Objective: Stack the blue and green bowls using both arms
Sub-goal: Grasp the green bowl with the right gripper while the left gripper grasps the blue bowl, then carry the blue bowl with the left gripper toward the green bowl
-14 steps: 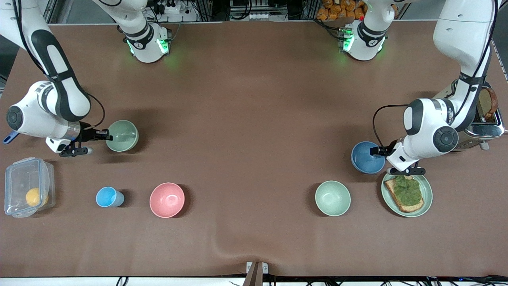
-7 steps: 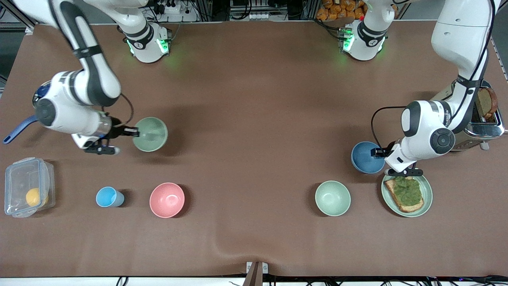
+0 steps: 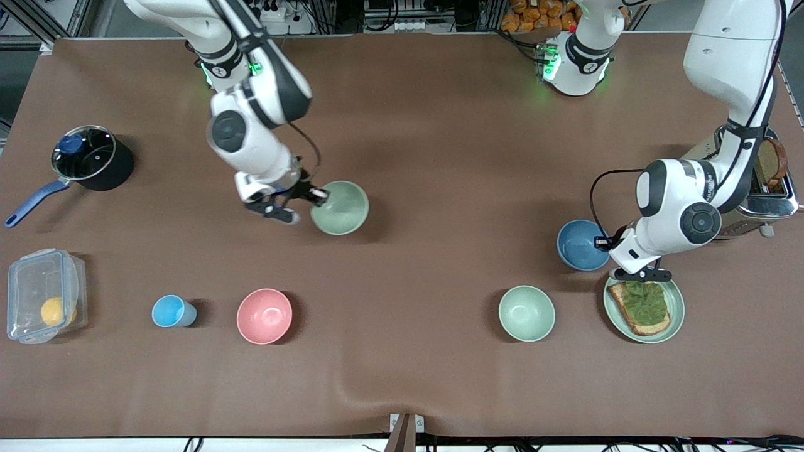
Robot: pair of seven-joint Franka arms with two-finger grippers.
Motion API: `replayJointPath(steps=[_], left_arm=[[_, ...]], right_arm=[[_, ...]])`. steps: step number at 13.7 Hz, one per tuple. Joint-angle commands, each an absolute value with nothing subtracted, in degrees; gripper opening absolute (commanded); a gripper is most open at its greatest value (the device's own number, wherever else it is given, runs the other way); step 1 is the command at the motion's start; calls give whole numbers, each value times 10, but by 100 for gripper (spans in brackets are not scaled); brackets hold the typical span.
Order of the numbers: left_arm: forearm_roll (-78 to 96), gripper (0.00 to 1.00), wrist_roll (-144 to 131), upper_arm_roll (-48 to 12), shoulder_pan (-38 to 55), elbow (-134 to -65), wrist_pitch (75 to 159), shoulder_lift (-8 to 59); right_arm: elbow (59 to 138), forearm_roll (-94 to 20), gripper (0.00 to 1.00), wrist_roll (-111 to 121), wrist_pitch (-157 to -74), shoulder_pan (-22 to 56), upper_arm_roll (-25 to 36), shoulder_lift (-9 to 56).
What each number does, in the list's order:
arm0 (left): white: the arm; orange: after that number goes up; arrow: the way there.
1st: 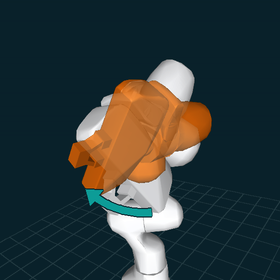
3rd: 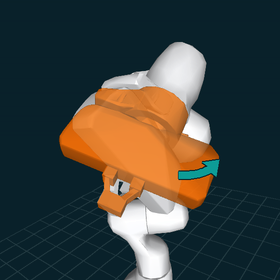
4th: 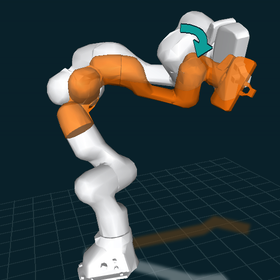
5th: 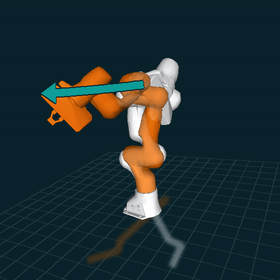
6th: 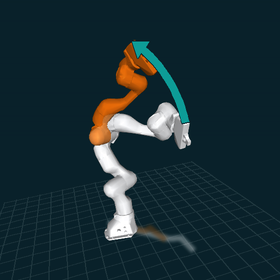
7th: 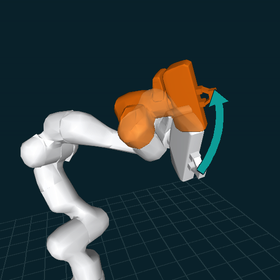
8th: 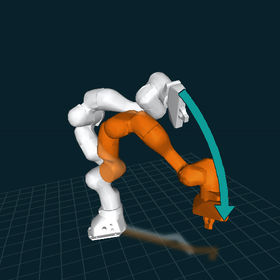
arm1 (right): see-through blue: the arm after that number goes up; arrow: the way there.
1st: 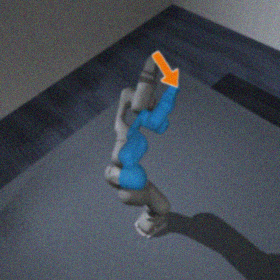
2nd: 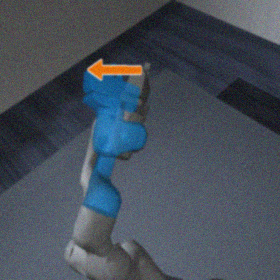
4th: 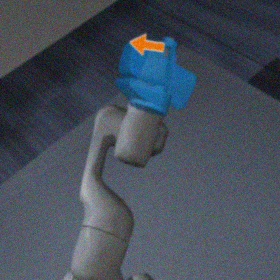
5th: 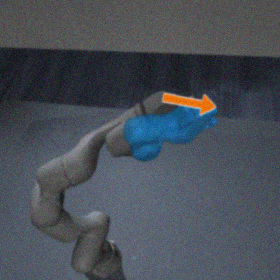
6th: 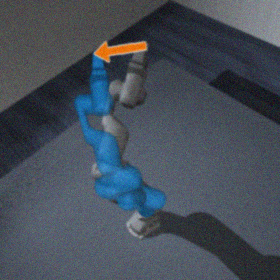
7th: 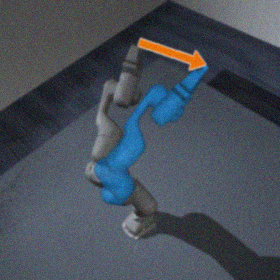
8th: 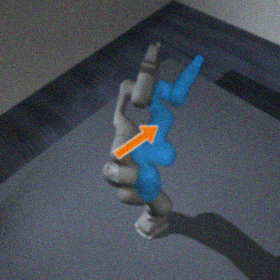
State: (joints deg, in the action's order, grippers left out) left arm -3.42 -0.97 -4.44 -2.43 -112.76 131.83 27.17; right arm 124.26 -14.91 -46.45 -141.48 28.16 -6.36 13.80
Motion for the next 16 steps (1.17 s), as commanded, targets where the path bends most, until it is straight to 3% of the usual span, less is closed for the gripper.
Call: replayJointPath(steps=[1, 4, 8, 13, 14, 15, 16], left_arm=[[-50, 0, -15, -47, -28, -1119, 1311, 255], [-38, 0, -23, -49, -27, -1080, 1254, 240], [43, 0, -51, -62, -25, -1013, 1151, 228], [97, 0, -197, -139, -25, -1014, 1143, 210], [100, 0, -226, -155, -24, -1016, 1145, 209], [99, 0, -271, -179, -24, -1019, 1151, 210], [96, 0, -315, -200, -19, -1022, 1166, 212]], right_arm=[[1226, -163, 0, -529, -1441, 328, -54, 165], [1227, -156, 0, -594, -1463, 373, -53, 180], [1226, -156, 0, -656, -1576, 430, -49, 241], [1224, -156, 0, -672, -1598, 444, -47, 261], [1224, -156, 21, -672, -1597, 439, -47, 261], [1223, -162, 99, -673, -1596, 433, -47, 261], [1215, -163, 100, -679, -1590, 425, -47, 261]])
